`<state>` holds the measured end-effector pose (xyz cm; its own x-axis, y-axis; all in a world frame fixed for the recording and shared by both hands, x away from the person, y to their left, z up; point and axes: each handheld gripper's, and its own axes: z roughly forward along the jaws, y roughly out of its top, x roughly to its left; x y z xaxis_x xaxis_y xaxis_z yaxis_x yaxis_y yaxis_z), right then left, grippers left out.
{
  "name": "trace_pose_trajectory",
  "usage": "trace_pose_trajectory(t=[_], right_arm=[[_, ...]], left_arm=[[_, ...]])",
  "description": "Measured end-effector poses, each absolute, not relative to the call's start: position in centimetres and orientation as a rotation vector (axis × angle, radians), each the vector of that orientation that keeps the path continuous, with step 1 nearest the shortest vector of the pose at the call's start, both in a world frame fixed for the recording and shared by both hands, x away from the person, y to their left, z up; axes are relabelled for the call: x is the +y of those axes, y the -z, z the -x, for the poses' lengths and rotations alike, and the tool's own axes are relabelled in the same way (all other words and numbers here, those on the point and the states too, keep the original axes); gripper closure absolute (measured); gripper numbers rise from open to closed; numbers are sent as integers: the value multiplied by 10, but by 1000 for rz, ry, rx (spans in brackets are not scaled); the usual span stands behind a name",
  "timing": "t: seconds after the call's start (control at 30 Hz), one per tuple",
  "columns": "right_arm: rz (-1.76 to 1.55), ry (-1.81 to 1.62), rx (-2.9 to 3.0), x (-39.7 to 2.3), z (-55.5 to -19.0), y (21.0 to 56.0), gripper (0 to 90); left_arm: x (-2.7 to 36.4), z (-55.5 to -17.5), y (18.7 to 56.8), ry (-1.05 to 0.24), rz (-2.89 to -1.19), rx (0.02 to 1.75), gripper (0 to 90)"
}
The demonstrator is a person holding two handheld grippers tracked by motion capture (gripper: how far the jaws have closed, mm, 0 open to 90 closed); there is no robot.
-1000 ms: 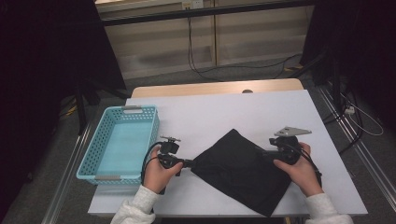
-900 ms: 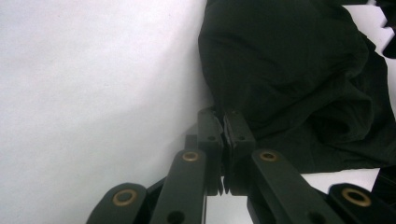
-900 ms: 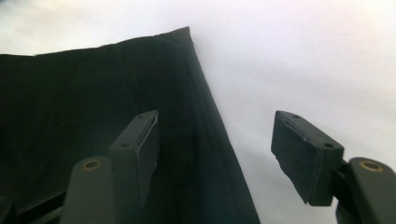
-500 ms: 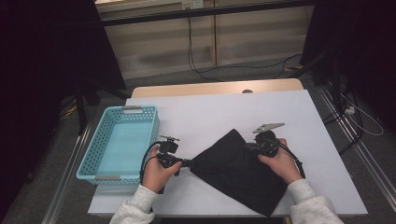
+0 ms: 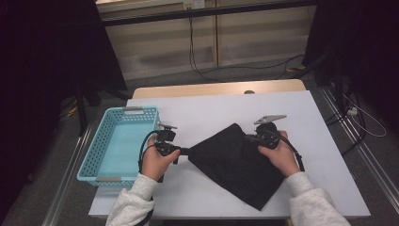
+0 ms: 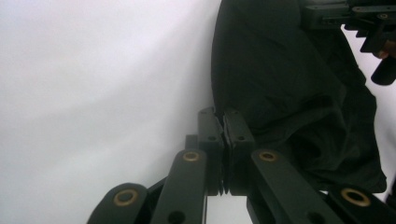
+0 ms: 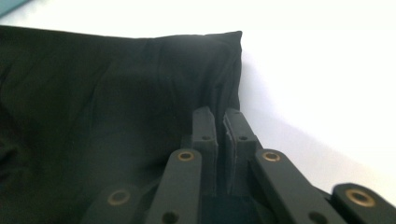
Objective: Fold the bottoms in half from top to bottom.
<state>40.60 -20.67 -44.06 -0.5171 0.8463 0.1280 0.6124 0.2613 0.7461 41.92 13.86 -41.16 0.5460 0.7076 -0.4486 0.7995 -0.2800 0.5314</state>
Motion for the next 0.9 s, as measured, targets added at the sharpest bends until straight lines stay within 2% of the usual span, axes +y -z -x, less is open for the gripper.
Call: trace_pose_trajectory(t=[0.17,0.2,0.23,0.27,0.3,0.37,0.43,0.5,0.57,0.7,0.9], right_arm=[[-1244,-1142,2162,-197,-431,430,828],[-1259,-1130,2150,-194,-435,428,796],[-1274,-1123,2131,-192,-437,427,667],[-1279,-1112,2142,-190,-438,426,579],[-1277,-1079,2156,-188,-437,424,531],[-1250,-1071,2172,-189,-429,423,526],[-1253,-1046,2182,-194,-419,424,450],[-1254,-1009,2194,-202,-408,425,446],[-1283,-988,2177,-212,-394,426,438],[-1296,-1031,2156,-230,-370,426,480],[-1389,-1104,2123,-247,-348,439,504]], left_arm=[[139,-436,411,93,-2022,1232,872],[139,-438,413,86,-2021,1235,866],[139,-439,415,75,-2027,1236,836],[138,-439,418,60,-2042,1225,773],[138,-439,420,34,-2053,1213,667],[138,-437,422,19,-2055,1195,567],[139,-436,424,-21,-2060,1189,444],[140,-433,423,-30,-2048,1182,366],[140,-430,422,-48,-2056,1154,331],[140,-423,423,-72,-2077,1141,242],[138,-413,429,-62,-2078,1130,204]])
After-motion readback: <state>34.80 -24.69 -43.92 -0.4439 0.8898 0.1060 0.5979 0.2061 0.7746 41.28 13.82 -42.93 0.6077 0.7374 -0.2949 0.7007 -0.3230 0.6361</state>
